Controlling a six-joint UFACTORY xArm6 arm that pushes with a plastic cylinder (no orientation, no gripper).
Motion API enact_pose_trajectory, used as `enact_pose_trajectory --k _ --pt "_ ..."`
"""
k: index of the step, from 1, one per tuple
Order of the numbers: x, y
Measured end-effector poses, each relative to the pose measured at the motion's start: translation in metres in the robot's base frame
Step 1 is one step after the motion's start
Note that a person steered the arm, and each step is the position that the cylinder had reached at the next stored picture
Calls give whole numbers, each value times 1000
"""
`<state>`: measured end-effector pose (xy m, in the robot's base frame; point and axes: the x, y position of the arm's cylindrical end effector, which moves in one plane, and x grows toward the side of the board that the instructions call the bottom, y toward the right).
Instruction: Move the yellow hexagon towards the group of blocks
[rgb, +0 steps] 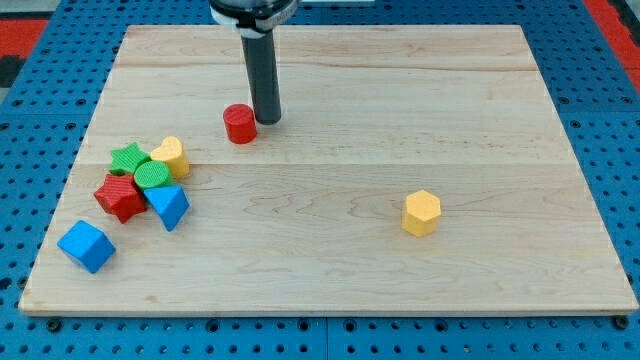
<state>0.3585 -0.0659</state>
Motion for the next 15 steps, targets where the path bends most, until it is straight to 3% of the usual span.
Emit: enact_pose_trajectory --k 1,3,4,5,6,8,9,11,13,15 --pt "7 -42" --pt "59 -32" --pt "63 97" --pt "117 186" --pt "171 184" --pt "184 98" --pt "195 171" --pt "233 70" --pt "214 -49" --pt "179 -15"
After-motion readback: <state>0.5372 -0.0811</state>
